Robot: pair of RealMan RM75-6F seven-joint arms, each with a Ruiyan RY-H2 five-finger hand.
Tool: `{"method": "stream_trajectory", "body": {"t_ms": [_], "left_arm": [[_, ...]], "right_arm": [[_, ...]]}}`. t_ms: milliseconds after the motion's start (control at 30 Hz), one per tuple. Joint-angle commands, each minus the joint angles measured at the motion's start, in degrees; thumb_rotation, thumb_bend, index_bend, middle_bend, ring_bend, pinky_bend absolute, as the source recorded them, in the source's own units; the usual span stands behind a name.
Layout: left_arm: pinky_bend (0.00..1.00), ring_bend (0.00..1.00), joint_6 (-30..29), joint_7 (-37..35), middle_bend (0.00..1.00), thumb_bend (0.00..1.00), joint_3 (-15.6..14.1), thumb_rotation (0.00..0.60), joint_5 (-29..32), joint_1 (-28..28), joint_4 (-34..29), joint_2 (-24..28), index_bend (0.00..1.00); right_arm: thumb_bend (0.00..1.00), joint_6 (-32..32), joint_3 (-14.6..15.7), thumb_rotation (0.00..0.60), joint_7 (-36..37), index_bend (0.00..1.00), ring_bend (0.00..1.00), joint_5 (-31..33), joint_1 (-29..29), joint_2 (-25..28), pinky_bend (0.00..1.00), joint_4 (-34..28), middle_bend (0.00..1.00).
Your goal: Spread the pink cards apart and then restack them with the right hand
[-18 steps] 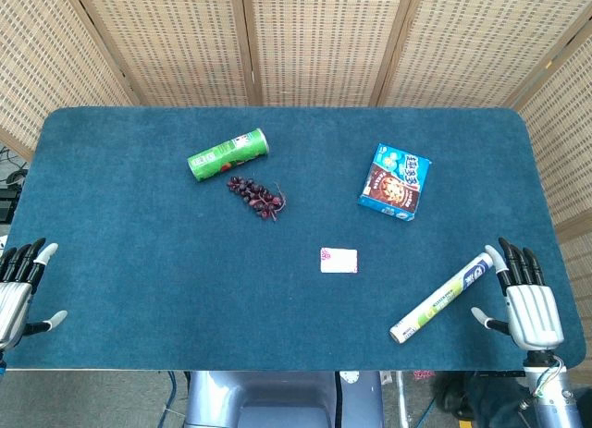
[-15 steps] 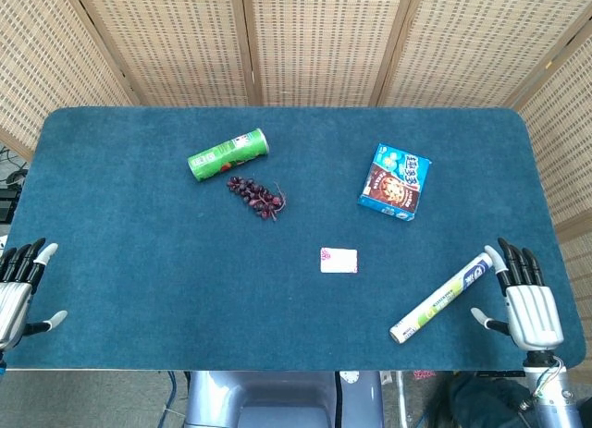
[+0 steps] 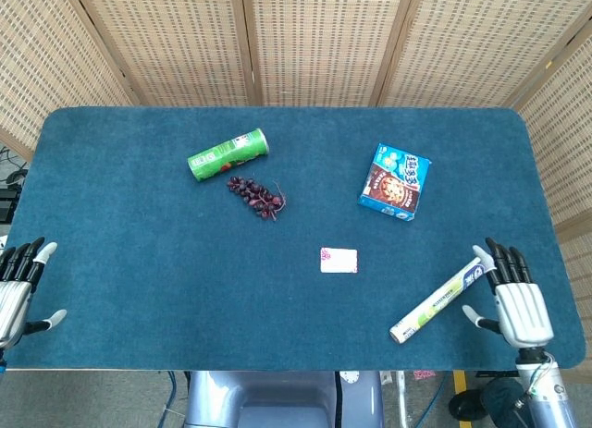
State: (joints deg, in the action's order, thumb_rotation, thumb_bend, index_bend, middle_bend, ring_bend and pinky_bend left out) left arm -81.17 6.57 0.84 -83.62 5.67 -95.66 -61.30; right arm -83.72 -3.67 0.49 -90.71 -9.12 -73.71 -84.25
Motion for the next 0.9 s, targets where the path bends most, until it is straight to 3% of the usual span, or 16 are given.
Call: {"method": "stream_trajectory", "body": {"t_ms": [33, 67, 133, 333, 900], "left_arm": [[0.00, 0.00, -0.02, -0.06, 0.00, 0.05, -0.03, 0.600, -0.03, -0.02, -0.12, 0.03, 0.00], [0.00, 0.00, -0.06, 0.05, 0.00, 0.05, 0.00, 0.600, -0.01, -0.02, -0.08, 0.00, 0.00], [0.00, 0.00, -0.09, 0.29, 0.00, 0.05, 0.09, 0.600, 0.18, -0.02, -0.09, -0.11, 0.00], [0.00, 0.00, -0.07, 0.67, 0.00, 0.05, 0.18, 0.600, 0.41, 0.01, -0.17, -0.23, 0.00], [0.00, 0.00, 0.10, 0.47, 0.00, 0.05, 0.15, 0.600, 0.49, 0.08, -0.14, -0.17, 0.00]], "right_arm": [[0.82, 5.98, 0.33, 0.600, 6.89, 0.08, 0.00, -5.16, -6.59, -1.61, 0.02, 2.74, 0.03], [0.93, 8.22, 0.72, 0.600, 9.11, 0.10, 0.00, -5.37, -7.94, -1.52, 0.03, 2.91, 0.06], [1.00, 13.88, 1.27, 0.600, 13.13, 0.12, 0.00, -4.72, -10.94, -1.18, 0.04, 2.85, 0.07], [1.00, 23.50, 1.19, 0.600, 11.95, 0.12, 0.00, -2.12, -16.30, -2.33, 0.04, 3.09, 0.08], [1.00, 35.51, -0.10, 0.600, 1.22, 0.13, 0.00, 5.85, -23.79, -8.33, 0.04, 1.72, 0.09]]}}
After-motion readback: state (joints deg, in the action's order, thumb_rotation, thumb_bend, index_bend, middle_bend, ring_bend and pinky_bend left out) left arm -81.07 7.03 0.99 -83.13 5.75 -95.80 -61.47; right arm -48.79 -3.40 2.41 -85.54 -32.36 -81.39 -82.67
